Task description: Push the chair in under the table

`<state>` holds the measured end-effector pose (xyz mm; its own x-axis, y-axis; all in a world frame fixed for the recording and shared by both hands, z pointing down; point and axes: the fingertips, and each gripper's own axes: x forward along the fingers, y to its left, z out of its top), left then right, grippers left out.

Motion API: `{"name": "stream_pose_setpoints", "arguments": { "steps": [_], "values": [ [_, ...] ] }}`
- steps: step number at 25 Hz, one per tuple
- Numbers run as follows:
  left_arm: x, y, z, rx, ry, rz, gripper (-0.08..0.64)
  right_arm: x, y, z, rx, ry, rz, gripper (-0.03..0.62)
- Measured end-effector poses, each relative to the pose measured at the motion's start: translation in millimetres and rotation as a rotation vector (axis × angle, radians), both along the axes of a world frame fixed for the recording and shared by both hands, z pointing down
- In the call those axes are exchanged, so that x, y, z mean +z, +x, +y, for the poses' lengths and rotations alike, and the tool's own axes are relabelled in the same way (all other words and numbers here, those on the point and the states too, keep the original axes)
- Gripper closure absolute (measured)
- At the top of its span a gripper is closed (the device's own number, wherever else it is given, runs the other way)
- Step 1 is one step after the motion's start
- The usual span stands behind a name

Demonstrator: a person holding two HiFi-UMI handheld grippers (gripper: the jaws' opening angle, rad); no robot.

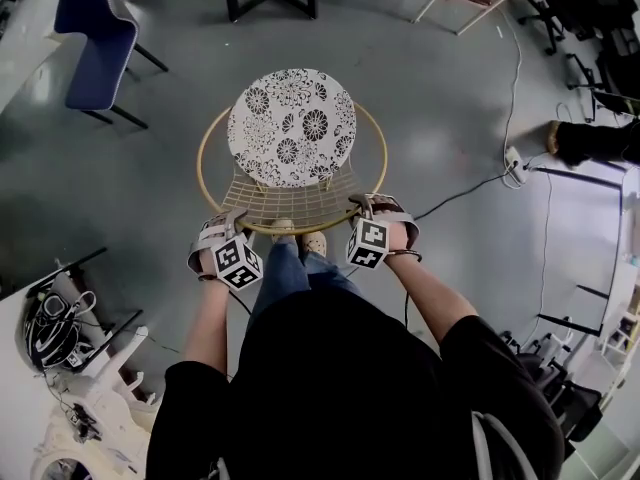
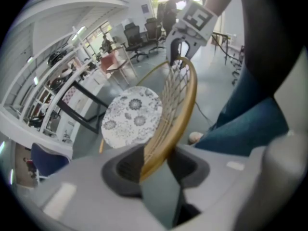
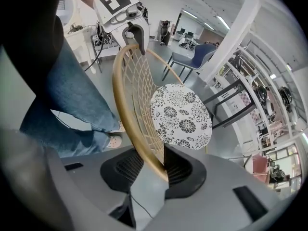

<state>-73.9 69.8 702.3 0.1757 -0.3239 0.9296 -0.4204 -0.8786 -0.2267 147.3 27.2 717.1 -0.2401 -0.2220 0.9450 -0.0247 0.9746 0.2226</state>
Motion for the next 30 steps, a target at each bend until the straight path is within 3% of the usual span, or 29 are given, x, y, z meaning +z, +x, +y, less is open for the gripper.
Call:
{"name": "stream_pose_setpoints", "arguments": {
  "steps": [9,30],
  "values": [
    [3,-41,-77,-0.007,0.021,-0.005,0.397,3,-39,-73,0.034,0.020,0.016,0.468],
    [-2,-94,-237,0.083,0.033,0.025,0.399,7,-89,-228,0.133,0.058,0.101,0.468]
  ]
}}
